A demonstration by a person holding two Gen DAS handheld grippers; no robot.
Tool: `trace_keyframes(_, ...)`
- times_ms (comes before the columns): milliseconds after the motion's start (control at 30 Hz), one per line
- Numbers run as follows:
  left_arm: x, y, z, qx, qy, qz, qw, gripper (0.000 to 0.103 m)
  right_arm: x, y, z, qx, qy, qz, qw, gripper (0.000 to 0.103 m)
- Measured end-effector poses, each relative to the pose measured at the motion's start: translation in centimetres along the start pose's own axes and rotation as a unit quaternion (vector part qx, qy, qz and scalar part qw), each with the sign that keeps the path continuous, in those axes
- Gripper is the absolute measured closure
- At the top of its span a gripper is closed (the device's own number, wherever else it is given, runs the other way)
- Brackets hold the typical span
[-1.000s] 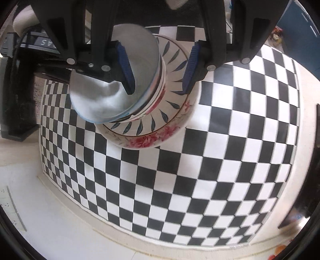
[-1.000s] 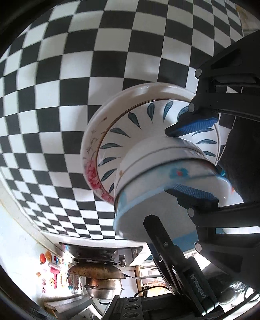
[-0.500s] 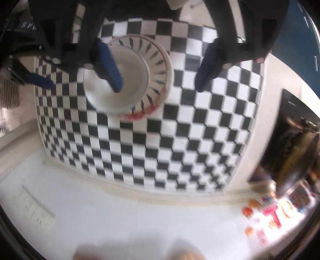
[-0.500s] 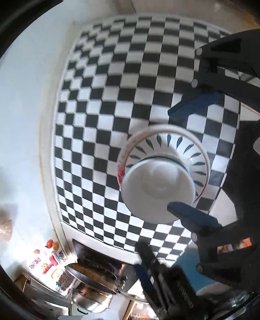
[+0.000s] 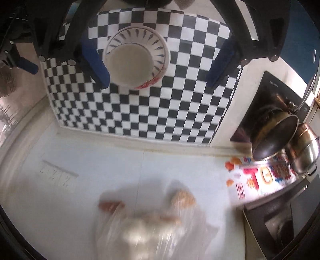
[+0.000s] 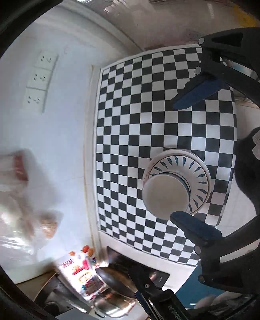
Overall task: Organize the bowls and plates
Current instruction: 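Open the right gripper and raise both tools away from the stack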
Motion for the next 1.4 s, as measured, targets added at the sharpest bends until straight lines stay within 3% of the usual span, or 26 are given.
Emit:
trace_keyframes(400,0.0,-2.5,-9.0,-0.055,0.006,-0.016,0.9983,0.001,0.6,-2.9,-10.6,-0.086,-0.032,-0.021,0.996,0.000)
trace_keyframes(633,1.1,-5.5,-14.9,-0.080,0.042,-0.013,0.9958,0.001,2.2,-5.8,-16.2,-0.114,-0.032,-0.033,0.992,0.000)
trace_keyframes(967,4.3,-9.8,-21.0,-0.097,0.054,-0.011,0.9938,0.001,5.7,-11.7,-21.7,-0.130,-0.033,-0.045,0.990,0.000)
trace_keyframes(1400,10.4,-15.9,-27.4,-0.121,0.027,0.030,0.9918,0.001,12.1,-21.7,-29.3,-0.167,-0.070,-0.011,0.983,0.000)
Point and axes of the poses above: each gripper's, at about its wrist camera, not at the fingertips, and z roughly the way its jaws point, x to its left, y to its top, the point moved 4 cm from there along z, roughly the way its jaws point, and after that the axes turned 13 degrees about y, right-handed, at the moved point
